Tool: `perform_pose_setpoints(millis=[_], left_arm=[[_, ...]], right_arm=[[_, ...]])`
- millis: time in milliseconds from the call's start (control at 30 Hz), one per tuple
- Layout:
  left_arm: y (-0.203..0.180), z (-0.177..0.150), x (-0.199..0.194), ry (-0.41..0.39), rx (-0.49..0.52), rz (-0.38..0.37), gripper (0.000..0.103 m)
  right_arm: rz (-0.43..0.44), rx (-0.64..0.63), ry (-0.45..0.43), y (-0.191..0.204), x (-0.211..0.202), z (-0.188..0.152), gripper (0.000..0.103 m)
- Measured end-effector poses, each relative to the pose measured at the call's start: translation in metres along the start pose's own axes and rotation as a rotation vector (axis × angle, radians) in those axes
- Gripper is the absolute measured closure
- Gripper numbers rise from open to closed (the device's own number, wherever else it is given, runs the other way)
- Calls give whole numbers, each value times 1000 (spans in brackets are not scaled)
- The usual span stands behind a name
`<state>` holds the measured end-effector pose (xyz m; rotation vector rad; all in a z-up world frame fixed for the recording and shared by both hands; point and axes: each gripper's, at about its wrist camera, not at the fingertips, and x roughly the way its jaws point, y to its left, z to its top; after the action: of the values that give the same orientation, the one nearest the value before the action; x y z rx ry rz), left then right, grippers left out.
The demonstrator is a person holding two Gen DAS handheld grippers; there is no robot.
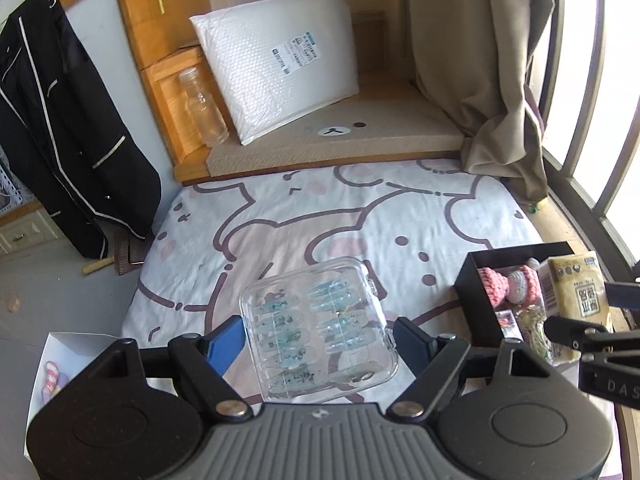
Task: Organize objects
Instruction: 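Lift the pin box with the left tool while the right tool carries the tissue pack toward the black box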
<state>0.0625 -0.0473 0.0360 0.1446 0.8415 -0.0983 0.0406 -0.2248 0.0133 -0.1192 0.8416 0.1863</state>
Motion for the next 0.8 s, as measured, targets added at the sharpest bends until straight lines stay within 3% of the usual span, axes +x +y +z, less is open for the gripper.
perform_pose_setpoints(millis=[800], left_arm=[[-5,-21,-15,-16,-18,9,22]], right_arm=[[-38,13,-27,-2,-17,-8,45]])
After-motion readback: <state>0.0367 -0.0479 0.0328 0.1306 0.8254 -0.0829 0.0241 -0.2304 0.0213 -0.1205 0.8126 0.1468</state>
